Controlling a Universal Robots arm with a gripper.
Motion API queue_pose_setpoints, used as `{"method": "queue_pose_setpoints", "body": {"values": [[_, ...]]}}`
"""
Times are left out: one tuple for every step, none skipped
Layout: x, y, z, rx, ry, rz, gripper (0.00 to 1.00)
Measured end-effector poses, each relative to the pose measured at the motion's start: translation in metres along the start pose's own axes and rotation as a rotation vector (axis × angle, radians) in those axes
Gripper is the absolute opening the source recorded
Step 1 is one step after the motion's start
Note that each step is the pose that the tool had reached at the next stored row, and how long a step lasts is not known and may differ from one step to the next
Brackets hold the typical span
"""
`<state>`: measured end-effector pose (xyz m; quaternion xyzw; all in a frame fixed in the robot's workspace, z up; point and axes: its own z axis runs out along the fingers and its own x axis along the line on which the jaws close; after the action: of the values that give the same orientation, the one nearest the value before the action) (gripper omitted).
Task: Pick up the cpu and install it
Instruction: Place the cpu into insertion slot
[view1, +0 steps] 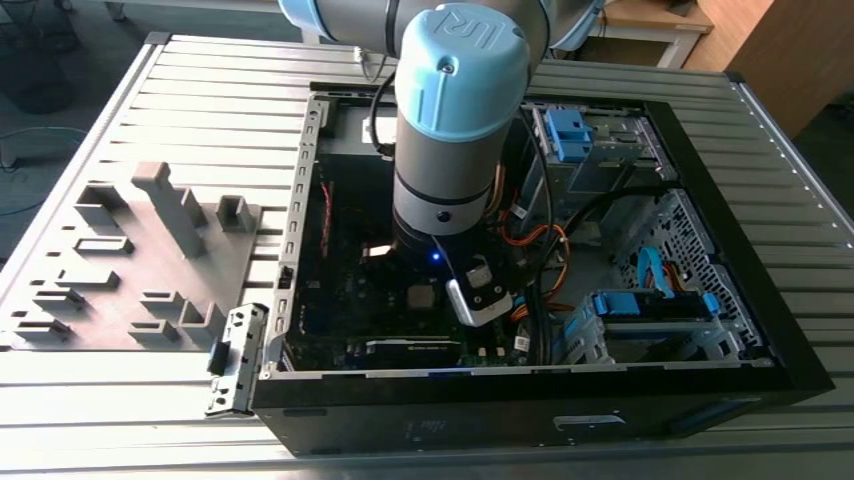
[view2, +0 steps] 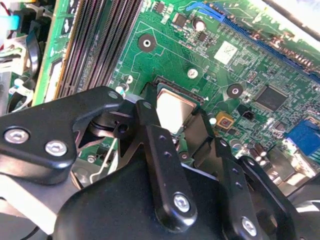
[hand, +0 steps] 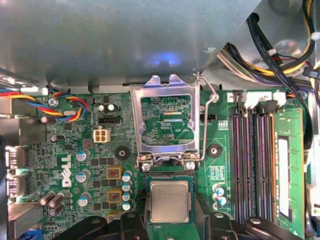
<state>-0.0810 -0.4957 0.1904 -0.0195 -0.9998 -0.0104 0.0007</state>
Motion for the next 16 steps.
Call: {"method": "queue_pose_setpoints", "body": {"values": [[0.0000, 0.0000, 0.0001, -0.0001, -0.0001, 0.001, 0.47], [0.0000, 0.0000, 0.0003, 0.0000, -0.0001, 0.003, 0.47], [-0.0001, 0.0000, 0.0005, -0.0001, -0.0001, 0.005, 0.47], [-0.0001, 0.0000, 0.0007, 0.0000, -0.0001, 0.006, 0.47], [0.0000, 0.0000, 0.0009, 0.0001, -0.0001, 0.006, 0.47], [0.0000, 0.0000, 0.0010, 0.0001, -0.0001, 0.006, 0.47], [0.0000, 0.0000, 0.0010, 0.0002, -0.0001, 0.006, 0.47], [0.0000, 0.0000, 0.0010, 0.0001, -0.0001, 0.006, 0.47], [0.0000, 0.0000, 0.0011, 0.0000, -0.0002, 0.006, 0.47], [0.0000, 0.0000, 0.0011, 0.0000, -0.0001, 0.006, 0.47], [0.0000, 0.0000, 0.0011, 0.0000, -0.0002, 0.006, 0.47], [0.0000, 0.0000, 0.0013, 0.0000, -0.0001, 0.006, 0.47], [0.0000, -0.0001, 0.0017, 0.0001, -0.0001, 0.007, 0.47], [0.0000, -0.0001, 0.0020, 0.0004, 0.0000, 0.007, 0.47], [0.0000, -0.0001, 0.0022, 0.0005, 0.0001, 0.007, 0.47], [0.0000, -0.0001, 0.0023, 0.0005, 0.0001, 0.007, 0.47]]}}
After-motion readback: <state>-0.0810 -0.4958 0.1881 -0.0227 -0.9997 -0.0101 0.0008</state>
